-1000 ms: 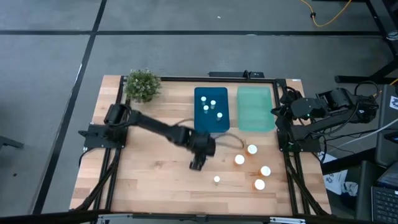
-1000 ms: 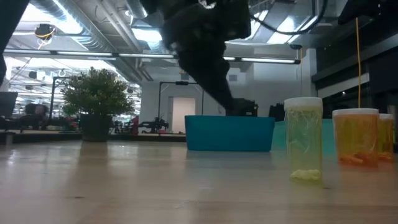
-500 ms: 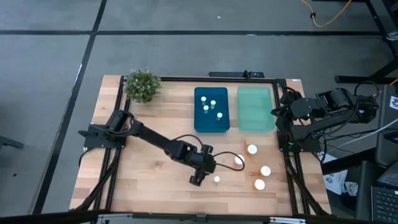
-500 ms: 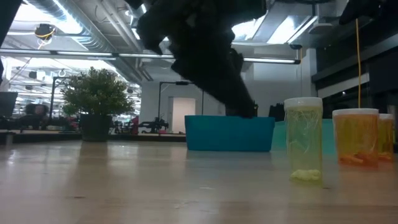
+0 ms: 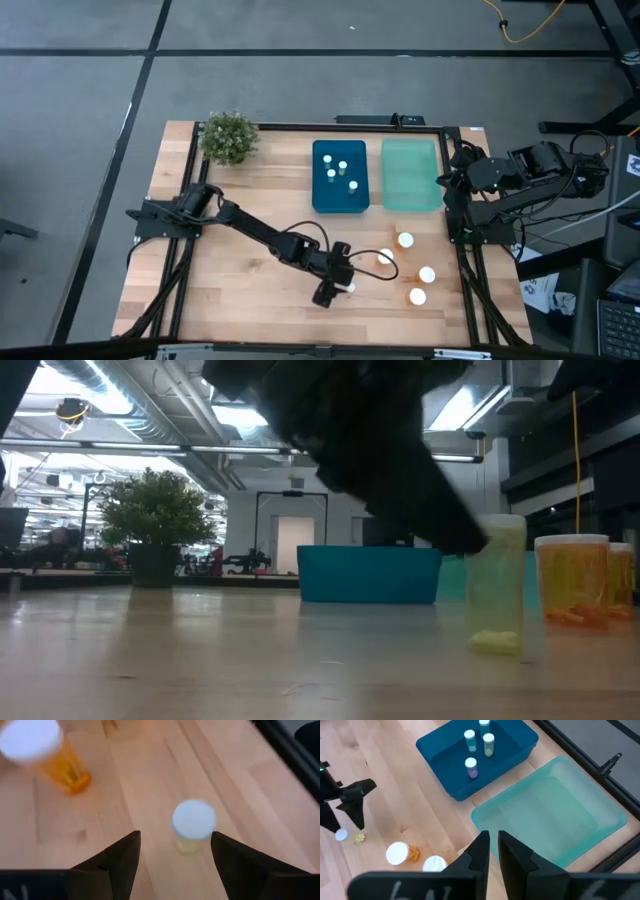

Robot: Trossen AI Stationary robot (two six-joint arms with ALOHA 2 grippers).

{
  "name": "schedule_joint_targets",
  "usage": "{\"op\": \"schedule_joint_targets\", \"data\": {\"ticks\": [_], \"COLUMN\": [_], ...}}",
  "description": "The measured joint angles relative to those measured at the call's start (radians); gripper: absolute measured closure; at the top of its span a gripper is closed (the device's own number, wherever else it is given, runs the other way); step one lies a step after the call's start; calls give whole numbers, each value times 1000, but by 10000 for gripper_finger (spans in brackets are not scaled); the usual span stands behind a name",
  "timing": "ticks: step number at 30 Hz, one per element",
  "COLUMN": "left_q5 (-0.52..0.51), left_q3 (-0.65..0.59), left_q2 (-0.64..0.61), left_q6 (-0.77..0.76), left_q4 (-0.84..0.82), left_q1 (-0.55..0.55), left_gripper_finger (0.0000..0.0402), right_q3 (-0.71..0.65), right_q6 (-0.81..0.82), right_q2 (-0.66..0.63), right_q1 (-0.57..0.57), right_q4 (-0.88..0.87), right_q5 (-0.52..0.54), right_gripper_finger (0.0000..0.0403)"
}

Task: Pick and place medicine bottles into bin by pill shape (circle, oval)
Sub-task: Put the small yellow pill bottle into the blue bin

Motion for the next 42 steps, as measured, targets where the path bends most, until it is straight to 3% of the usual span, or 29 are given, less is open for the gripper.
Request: {"op": "schedule_joint_targets", "data": {"ticks": [18,27,31,39,42], "left_q5": [56,-7,0,6,5], "left_q3": [0,1,1,1,-1], "left_q2": [54,49,49,37,-6], "left_q6": [-54,-21,-31,-9,28], "left_q4": [143,152,144,121,72], "left_q1": [-11,-19,-16,5,32], "left_gripper_finger": [172,175,204,312,319], "right_q3": [0,0,0,0,0], "right_q6": [0,0,1,1,1], "right_q2": [0,0,0,0,0], "right_q1": [0,0,0,0,0], "right_q4": [-16,-16,-16,-15,-17], "right_q5": [0,0,0,1,0], "right_gripper_finger": [360,360,360,360,360]}}
